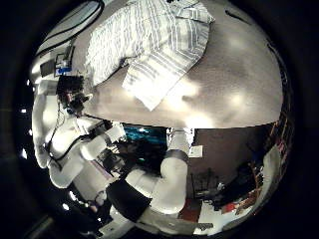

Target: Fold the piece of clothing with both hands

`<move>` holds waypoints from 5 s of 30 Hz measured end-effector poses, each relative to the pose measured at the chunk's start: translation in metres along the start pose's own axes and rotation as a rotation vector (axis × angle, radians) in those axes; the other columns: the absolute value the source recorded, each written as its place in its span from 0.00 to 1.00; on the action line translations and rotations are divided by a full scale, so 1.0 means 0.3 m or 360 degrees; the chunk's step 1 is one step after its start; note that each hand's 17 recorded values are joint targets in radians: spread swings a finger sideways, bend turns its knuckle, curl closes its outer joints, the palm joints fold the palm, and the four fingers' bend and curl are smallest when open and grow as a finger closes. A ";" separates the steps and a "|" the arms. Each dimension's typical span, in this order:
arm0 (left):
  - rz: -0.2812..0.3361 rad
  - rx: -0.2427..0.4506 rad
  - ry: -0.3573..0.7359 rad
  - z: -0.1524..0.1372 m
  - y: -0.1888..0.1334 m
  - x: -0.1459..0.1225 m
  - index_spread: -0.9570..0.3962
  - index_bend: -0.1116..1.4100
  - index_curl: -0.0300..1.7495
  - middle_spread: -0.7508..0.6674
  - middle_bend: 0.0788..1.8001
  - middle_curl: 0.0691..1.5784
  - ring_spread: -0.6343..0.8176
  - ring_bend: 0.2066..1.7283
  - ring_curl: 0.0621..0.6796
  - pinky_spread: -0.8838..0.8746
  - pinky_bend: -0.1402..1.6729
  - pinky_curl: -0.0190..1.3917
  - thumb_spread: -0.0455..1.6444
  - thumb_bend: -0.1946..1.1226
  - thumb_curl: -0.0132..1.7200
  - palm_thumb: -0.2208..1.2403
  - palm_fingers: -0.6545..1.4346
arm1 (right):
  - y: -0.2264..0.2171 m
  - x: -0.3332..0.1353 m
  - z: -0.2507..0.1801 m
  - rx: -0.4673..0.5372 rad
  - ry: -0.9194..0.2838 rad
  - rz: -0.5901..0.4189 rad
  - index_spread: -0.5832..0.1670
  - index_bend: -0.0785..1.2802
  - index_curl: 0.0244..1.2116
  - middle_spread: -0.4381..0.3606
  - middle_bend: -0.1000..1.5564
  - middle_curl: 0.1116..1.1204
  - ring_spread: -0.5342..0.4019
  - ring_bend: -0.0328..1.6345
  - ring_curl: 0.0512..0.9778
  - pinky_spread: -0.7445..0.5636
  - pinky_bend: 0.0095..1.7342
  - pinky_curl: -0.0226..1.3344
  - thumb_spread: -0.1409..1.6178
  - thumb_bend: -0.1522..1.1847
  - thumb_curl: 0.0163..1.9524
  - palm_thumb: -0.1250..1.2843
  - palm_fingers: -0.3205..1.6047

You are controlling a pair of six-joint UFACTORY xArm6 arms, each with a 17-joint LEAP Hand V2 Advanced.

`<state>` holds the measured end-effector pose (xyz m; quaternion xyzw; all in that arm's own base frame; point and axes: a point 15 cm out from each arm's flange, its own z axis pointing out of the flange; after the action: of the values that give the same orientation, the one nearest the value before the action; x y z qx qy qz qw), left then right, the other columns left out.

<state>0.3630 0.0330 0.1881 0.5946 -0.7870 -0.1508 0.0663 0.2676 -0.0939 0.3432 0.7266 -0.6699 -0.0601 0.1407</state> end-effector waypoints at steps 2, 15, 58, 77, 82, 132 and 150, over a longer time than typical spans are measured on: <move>-0.0010 -0.0023 -0.0019 0.001 0.001 -0.009 0.64 0.24 0.24 0.51 0.19 0.23 0.52 0.26 0.20 0.62 0.19 0.22 0.63 0.14 0.21 0.42 0.55 | -0.001 0.001 0.000 0.0002 0.0000 -0.0001 0.26 0.18 0.22 0.46 0.24 0.25 0.57 0.40 0.15 0.86 0.39 0.11 0.68 0.10 0.13 0.11 0.30; -0.0004 -0.0098 -0.0044 -0.034 0.006 -0.028 0.38 0.33 0.36 0.21 0.43 0.39 0.10 0.51 0.47 0.21 0.38 0.31 0.67 0.16 0.26 0.65 0.90 | 0.004 -0.001 -0.010 0.0017 0.0003 -0.0005 0.26 0.18 0.22 0.45 0.25 0.25 0.54 0.40 0.16 0.86 0.37 0.11 0.68 0.10 0.13 0.11 0.32; 0.0032 0.0083 -0.0068 -0.296 0.035 -0.004 0.15 0.28 0.73 0.14 0.50 0.56 0.11 0.70 0.70 0.12 0.59 0.48 0.68 0.14 0.34 0.67 0.83 | -0.347 -0.153 0.463 -0.0186 0.0070 -0.0473 0.27 0.18 0.23 0.31 0.27 0.29 0.31 0.47 0.23 0.48 0.38 0.11 0.63 0.10 0.17 0.45 0.45; 0.0089 0.0009 -0.0034 -0.318 0.099 0.006 0.14 0.24 0.78 0.13 0.48 0.58 0.11 0.69 0.70 0.11 0.58 0.49 0.68 0.14 0.35 0.67 0.83 | -0.361 -0.006 0.303 0.0276 0.0196 -0.0265 0.23 0.73 0.61 0.21 0.70 0.67 0.28 0.78 0.54 0.30 0.74 0.33 0.67 0.11 0.22 0.70 0.80; 0.0151 0.0016 -0.0021 -0.364 0.166 0.022 0.15 0.23 0.79 0.12 0.48 0.58 0.11 0.69 0.70 0.11 0.57 0.49 0.68 0.14 0.34 0.66 0.83 | -0.313 0.023 0.171 0.0479 0.0225 -0.0222 0.29 0.79 0.67 0.24 0.74 0.72 0.30 0.82 0.59 0.34 0.78 0.37 0.72 0.11 0.23 0.71 0.77; 0.0212 0.0081 0.0093 -0.571 0.286 -0.002 0.17 0.21 0.81 0.11 0.47 0.59 0.10 0.67 0.70 0.10 0.54 0.52 0.67 0.14 0.34 0.65 0.84 | -0.218 -0.178 0.105 0.0348 -0.0208 -0.0308 0.18 0.38 0.51 0.20 0.54 0.50 0.24 0.64 0.44 0.25 0.62 0.33 0.70 0.09 0.19 0.38 0.45; 0.0202 0.0096 0.0125 -0.577 0.293 0.022 0.18 0.21 0.81 0.11 0.47 0.59 0.10 0.66 0.70 0.09 0.53 0.52 0.68 0.14 0.34 0.65 0.84 | -0.144 -0.259 0.310 0.0108 -0.0111 -0.0405 0.37 0.29 0.43 0.35 0.45 0.43 0.38 0.60 0.38 0.55 0.50 0.22 0.64 0.09 0.16 0.28 0.32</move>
<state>0.3296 0.0210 0.3792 0.5507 -0.8241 -0.0990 0.0884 0.2759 -0.0257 0.2345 0.8075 -0.5783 -0.0802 0.0839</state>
